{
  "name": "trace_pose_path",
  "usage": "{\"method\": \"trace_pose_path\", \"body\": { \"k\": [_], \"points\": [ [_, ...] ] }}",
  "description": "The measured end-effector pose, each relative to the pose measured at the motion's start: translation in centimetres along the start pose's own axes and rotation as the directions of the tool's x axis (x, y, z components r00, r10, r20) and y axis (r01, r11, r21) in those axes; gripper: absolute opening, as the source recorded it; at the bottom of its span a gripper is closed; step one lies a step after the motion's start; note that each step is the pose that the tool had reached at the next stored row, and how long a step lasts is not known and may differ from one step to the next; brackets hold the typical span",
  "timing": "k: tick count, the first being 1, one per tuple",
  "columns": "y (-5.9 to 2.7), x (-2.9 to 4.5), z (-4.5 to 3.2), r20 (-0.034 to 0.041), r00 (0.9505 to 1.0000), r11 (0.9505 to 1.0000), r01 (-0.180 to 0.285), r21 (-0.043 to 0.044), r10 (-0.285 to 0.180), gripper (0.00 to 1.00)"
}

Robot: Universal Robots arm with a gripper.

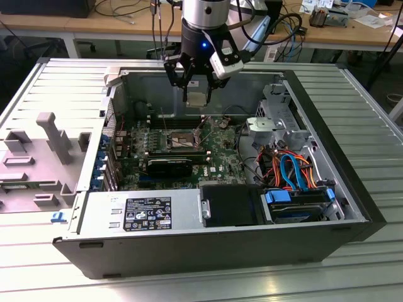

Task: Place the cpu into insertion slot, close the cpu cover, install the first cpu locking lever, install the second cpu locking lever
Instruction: 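Place the cpu into insertion slot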

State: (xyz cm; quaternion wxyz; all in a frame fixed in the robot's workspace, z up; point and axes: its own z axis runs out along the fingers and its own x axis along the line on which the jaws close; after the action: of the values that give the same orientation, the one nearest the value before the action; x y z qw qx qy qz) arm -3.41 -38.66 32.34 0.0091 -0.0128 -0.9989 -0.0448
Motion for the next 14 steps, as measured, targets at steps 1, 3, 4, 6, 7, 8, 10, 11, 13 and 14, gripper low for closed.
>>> {"method": "trace_pose_path", "body": {
  "k": [1, 3, 4, 6, 7, 8, 10, 11, 13, 14],
  "points": [
    [-0.02, 0.00, 0.01, 0.0000, 1.0000, 1.0000, 0.000, 0.0001, 0.000, 0.54],
    [-0.06, 0.00, 0.03, 0.0000, 1.0000, 1.0000, 0.000, 0.0000, 0.000, 0.54],
    [-0.07, 0.00, 0.04, 0.0000, 1.0000, 1.0000, 0.000, 0.0000, 0.000, 0.54],
    [-0.12, 0.01, 0.08, 0.0000, 1.0000, 1.0000, 0.000, 0.0001, 0.000, 0.54],
    [-0.13, 0.02, 0.09, 0.0000, 1.0000, 1.0000, 0.000, 0.0002, 0.000, 0.54],
    [-0.14, 0.02, 0.11, -0.0001, 1.0000, 1.0000, 0.000, 0.0002, 0.000, 0.54],
    [-0.14, 0.04, 0.14, 0.0000, 1.0000, 1.0000, 0.000, 0.0001, 0.000, 0.54],
    [-0.14, 0.04, 0.16, 0.0000, 1.0000, 1.0000, 0.000, 0.0001, 0.000, 0.54],
    [-0.15, 0.05, 0.19, 0.0000, 1.0000, 1.0000, 0.000, 0.0000, 0.000, 0.54],
    [-0.15, 0.06, 0.21, 0.0000, 1.0000, 1.0000, 0.000, 0.0000, 0.000, 0.54]
  ]
}}
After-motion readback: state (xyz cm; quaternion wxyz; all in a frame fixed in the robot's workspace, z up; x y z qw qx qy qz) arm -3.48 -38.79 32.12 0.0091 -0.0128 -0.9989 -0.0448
